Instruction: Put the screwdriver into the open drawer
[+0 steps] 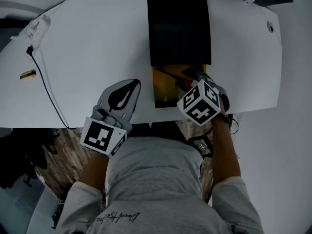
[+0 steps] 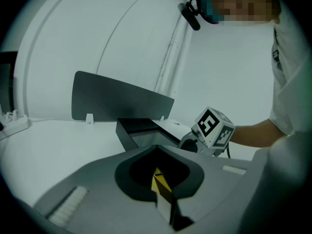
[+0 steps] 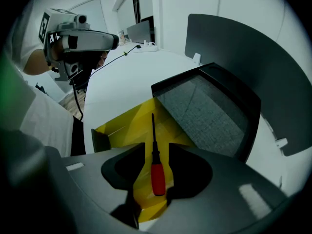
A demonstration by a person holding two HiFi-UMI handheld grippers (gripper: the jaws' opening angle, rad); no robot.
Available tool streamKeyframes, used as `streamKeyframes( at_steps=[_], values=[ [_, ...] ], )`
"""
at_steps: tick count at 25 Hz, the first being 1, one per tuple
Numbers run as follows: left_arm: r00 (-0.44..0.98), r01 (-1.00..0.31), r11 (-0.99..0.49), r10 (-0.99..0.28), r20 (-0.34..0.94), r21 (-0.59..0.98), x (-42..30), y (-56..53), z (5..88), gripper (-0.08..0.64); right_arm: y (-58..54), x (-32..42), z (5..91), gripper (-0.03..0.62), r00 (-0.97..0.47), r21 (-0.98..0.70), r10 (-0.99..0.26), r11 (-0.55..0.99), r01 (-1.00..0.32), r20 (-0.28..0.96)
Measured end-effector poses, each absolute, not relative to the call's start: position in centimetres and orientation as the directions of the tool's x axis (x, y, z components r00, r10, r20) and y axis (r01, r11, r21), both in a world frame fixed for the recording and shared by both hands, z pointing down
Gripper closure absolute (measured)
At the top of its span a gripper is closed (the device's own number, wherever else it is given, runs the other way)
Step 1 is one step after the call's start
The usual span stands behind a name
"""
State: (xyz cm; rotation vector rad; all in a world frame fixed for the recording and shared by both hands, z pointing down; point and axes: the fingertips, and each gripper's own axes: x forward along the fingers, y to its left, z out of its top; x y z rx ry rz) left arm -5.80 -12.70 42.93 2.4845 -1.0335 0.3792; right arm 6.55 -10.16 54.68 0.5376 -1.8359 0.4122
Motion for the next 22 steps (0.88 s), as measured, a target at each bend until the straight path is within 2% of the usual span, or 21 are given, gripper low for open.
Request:
streamKeyframes(
  at_steps=[4,8,22],
  values=[
    [0.693,-0.715,-0.647,-0.605,0.393,0.264,-5.4,-12.3,41.9,0.56,-9.6,6.6,53.5,0.434,-0.317,-0.032,-0.184,0.82,-0.572,0.93],
    [0.697,-0.71,-0.657,-0.604,0.387,0.253,-4.9,-12.0,41.0,0.56,-9.2,7.2,52.2,0.482,-0.341,-0.027,-0.226,0.798,-0.602,0.913],
    [0.718,-0.688,-0.687,-0.599,0.355,0.233,-3.1,-10.4,37.6,0.56,-8.3,8.5,45.9,0.578,-0.413,0.006,-0.421,0.706,-0.708,0.808]
  ],
)
